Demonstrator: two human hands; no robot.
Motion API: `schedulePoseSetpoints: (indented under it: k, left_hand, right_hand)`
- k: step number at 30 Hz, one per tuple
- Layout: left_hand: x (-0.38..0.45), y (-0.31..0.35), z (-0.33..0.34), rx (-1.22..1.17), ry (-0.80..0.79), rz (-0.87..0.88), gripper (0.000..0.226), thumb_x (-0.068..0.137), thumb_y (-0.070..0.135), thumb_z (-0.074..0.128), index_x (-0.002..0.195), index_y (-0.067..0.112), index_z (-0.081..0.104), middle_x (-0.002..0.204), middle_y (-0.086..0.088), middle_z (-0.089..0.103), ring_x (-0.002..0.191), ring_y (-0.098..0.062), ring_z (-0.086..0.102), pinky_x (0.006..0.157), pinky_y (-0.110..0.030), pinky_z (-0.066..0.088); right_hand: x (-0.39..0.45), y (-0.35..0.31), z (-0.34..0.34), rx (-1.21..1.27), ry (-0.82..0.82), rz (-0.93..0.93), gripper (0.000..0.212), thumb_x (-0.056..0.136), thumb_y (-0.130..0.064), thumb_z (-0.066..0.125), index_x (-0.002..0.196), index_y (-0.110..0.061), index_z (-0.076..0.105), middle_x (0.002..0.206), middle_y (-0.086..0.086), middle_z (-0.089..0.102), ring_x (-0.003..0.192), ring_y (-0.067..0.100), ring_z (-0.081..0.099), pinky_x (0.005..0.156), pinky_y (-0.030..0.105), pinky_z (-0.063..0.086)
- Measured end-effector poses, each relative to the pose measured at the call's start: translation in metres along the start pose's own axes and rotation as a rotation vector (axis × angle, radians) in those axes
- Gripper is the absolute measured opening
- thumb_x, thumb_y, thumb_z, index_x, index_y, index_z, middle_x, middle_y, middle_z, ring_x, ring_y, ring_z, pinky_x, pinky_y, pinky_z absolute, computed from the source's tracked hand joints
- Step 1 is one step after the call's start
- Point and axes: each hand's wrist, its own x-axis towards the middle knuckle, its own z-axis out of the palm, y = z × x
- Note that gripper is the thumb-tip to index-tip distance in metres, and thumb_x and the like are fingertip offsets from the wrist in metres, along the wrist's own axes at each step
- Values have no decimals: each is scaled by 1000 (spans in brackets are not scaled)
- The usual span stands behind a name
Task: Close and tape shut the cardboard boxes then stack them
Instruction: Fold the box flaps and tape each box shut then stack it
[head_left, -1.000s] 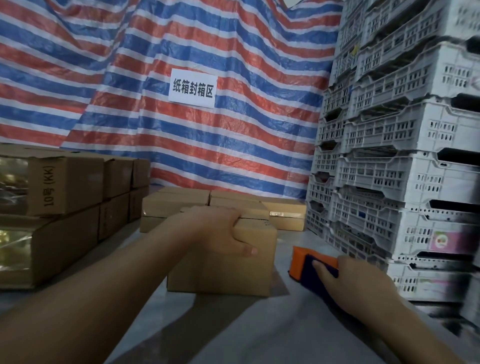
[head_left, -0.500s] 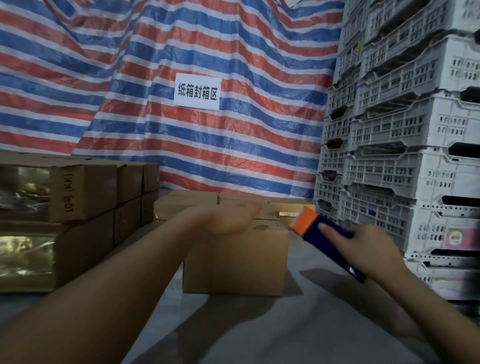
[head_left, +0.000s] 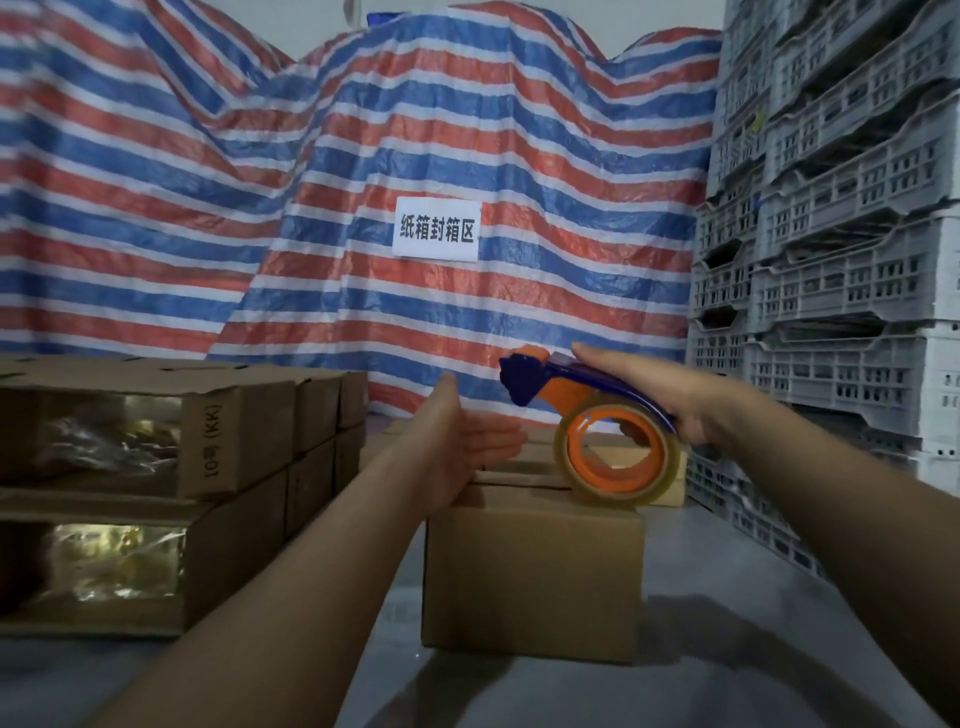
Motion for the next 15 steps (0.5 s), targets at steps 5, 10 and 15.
schedulePoseSetpoints:
  k: [5,10,15]
  left_hand:
    - [-7,0,-1,-119,-7,40,51,104,42,40,130,1,54,106,-17,73,96,-25,71,76,-27,51]
    - [-11,1,0,-129,-6,69,38,99,26,56,131,6,55,114,-15,71,100,-26,69,50,-20,53]
    - [-11,0,-1,-98,24,47,20,97,13,54,115,6,62,107,-11,73,88,-16,70,59,-19,49]
  right_hand:
    - [6,-7,5,-68,-48,27,51,89,-57,62,92,-7,67,62,4,70,42,10,62,38,19,46]
    - [6,-10,8,-101,-61,33,49,93,-55,58,91,-7,66,60,4,69,41,9,60,37,17,45]
    - [8,-13,7,-148,-75,55,51,93,-57,57,94,-7,67,64,4,70,44,9,61,40,19,46]
